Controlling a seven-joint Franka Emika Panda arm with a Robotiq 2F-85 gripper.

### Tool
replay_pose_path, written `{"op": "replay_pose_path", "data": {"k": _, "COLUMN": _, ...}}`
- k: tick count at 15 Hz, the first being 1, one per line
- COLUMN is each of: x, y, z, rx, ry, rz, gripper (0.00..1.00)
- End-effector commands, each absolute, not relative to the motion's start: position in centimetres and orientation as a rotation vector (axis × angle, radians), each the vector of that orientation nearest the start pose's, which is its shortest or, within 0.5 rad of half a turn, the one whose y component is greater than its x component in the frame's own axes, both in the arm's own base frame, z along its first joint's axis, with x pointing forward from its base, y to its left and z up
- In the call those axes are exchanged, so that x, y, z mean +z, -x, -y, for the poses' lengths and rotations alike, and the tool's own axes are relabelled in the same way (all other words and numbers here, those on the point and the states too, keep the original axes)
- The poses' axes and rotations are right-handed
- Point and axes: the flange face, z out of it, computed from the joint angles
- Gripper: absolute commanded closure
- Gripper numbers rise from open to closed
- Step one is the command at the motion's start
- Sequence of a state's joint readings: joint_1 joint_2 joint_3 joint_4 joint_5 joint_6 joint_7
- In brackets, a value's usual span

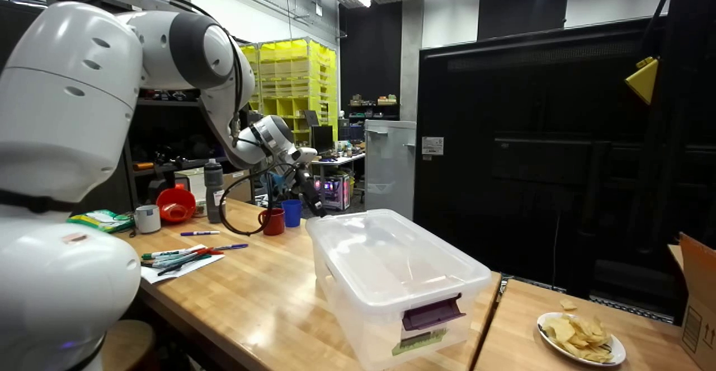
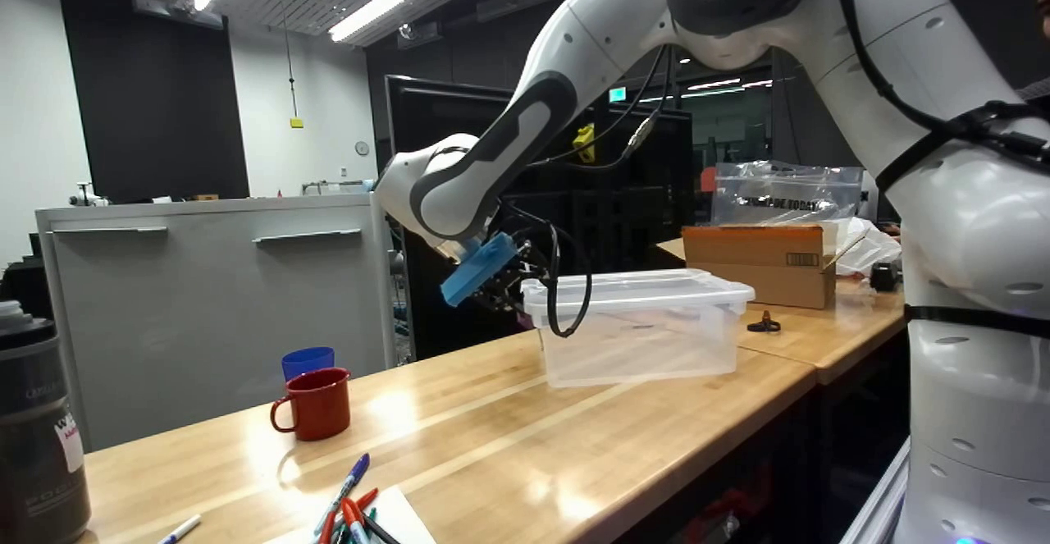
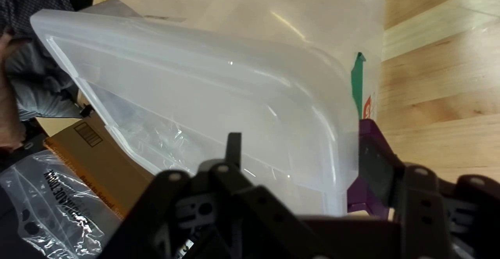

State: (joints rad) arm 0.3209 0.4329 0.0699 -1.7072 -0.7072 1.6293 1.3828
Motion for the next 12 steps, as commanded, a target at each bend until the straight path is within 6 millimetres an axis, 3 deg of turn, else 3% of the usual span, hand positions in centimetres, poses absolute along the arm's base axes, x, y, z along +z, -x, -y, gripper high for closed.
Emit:
{"op": "replay_pose_path", "data": {"k": 1, "x": 33.1, "y": -59.1, "z": -16.7, "rx": 0.240, "ry": -2.166, "rz": 0.863, "gripper": 0.56}}
{"op": "replay_pose_path", "data": {"k": 4, "x": 32.9, "y": -59.1, "z": -16.7, "rx": 0.235, "ry": -2.162, "rz": 0.861, "gripper": 0.79}}
{"op": "replay_pose_path", "data": {"k": 12, "x": 34.3, "y": -59.0, "z": -16.7, "rx": 0.266, "ry": -2.149, "rz": 0.872, "gripper": 0.84}}
